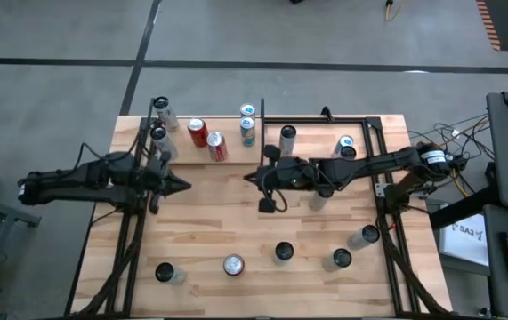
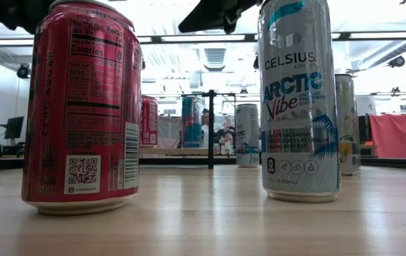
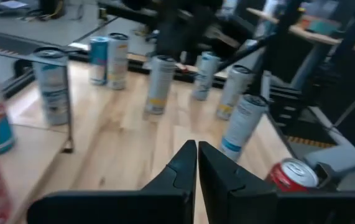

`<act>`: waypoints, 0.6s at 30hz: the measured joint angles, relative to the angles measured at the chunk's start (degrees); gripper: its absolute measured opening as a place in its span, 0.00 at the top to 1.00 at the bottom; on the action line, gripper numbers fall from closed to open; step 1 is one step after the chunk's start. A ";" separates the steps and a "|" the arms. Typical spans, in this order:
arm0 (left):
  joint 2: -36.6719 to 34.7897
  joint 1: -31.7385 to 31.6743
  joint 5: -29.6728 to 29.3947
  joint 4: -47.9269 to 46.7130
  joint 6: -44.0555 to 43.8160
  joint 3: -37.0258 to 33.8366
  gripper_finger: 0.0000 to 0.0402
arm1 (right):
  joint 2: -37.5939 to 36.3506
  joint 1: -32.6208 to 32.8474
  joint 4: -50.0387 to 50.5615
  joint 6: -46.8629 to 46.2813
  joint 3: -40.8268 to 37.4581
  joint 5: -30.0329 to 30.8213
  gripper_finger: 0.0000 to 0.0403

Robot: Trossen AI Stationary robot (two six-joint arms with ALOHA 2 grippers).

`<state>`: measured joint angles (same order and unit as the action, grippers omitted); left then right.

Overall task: Place canned beverage on shelf
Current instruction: Put the top white and pink soda can on the shelf aligned with the other white and pink soda can

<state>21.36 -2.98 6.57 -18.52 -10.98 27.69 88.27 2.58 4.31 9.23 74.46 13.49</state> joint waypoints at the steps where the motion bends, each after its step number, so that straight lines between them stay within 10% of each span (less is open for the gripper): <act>1: -0.34 0.63 -0.02 0.72 0.06 -0.82 1.00 | 0.00 -0.85 -0.43 0.53 0.00 -0.02 0.98; 18: -0.45 1.36 -1.70 -6.08 -1.56 4.65 1.00 | 0.00 -6.47 -3.00 -1.74 0.00 -0.50 0.98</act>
<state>20.91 -1.63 4.86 -24.60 -12.53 32.34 88.27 -3.89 1.31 7.49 74.46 12.99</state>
